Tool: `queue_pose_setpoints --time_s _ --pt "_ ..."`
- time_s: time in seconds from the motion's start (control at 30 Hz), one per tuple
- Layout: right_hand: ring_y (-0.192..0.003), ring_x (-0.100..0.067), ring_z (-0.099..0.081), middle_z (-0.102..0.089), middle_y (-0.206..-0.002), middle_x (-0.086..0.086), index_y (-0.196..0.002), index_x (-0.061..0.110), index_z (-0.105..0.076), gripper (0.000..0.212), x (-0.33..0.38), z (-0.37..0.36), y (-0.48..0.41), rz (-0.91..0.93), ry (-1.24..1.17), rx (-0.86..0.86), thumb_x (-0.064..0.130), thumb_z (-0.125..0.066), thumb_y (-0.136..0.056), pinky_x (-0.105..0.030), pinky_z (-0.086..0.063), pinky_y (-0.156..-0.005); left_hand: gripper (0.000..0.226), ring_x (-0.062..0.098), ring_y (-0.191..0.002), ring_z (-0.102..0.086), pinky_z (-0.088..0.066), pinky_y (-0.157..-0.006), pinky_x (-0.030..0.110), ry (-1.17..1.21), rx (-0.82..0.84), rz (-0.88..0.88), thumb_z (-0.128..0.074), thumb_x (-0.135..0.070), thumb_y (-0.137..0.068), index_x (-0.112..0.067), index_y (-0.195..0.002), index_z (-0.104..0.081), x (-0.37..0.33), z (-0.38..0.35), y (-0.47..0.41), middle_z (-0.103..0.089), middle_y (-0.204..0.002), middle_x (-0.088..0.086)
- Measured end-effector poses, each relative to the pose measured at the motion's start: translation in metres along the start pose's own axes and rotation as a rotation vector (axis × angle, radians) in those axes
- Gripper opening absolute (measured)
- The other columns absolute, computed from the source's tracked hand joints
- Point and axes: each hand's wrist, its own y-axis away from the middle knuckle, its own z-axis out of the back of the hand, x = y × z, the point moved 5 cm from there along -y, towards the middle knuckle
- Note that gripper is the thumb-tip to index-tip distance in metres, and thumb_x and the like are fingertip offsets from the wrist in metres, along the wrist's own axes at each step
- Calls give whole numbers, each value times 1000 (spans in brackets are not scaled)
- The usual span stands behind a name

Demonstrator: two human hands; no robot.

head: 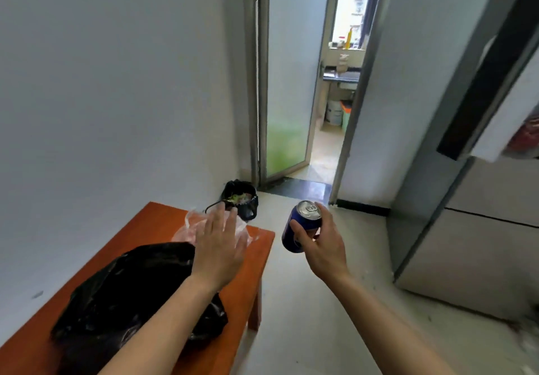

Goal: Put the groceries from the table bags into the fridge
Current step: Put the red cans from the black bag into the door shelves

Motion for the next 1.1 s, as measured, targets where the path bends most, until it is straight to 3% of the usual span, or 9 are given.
queue_pose_setpoints --time_s 0.13,0.23,0.4,0.57,0.77,0.9,1.1 --pt "-114 -16 -59 -59 -134 8 -142 35 -40 78 -30 125 0 11 26 -129 75 -58 -77 -42 -53 -94 71 34 -144 -32 -31 -112 57 -8 -47 -136 -21 -54 -94 -14 -150 -40 -124 -1 -7 -30 -159 15" --pt "-115 -14 -56 -57 -133 10 -140 37 -40 78 -63 230 10 19 36 -208 78 -55 -76 -43 -53 -95 67 36 -140 -39 -36 -108 58 -1 -79 -216 -28 -52 -95 -12 -145 -46 -228 -16 1 -39 -153 17" --pt "-120 -20 -55 -55 -139 5 -146 39 -31 85 -121 393 24 -12 132 -346 85 -48 -76 -42 -51 -96 69 35 -141 -38 -34 -110 56 6 -92 -381 -27 -55 -95 -13 -147 -43 -404 -39 17 -38 -154 16" --pt "-124 -18 -52 -53 -141 6 -147 39 -30 82 -155 514 20 -42 147 -477 81 -50 -79 -45 -49 -99 72 30 -151 -16 -20 -120 53 68 -90 -496 -24 -56 -94 -19 -156 -26 -549 -36 6 -16 -165 11" --pt "-123 -18 -49 -51 -139 3 -151 35 -28 79 -172 620 -46 -4 140 -566 71 -55 -86 -40 -46 -100 74 29 -150 -18 -23 -120 51 146 -229 -545 -29 -56 -95 -16 -157 -21 -658 -30 -74 -16 -164 12" --pt "-128 -17 -49 -50 -144 3 -151 33 -29 88 -165 671 -127 80 102 -633 81 -50 -80 -45 -46 -105 75 26 -152 -9 -16 -122 49 245 -309 -508 -37 -55 -99 -19 -157 -9 -707 -28 -148 -7 -166 11" --pt "-124 -18 -53 -54 -138 4 -146 32 -34 81 -107 721 -261 270 -6 -648 76 -54 -82 -47 -49 -102 79 25 -153 3 -8 -122 45 340 -525 -391 -43 -50 -99 -17 -157 -2 -753 18 -255 7 -166 9"
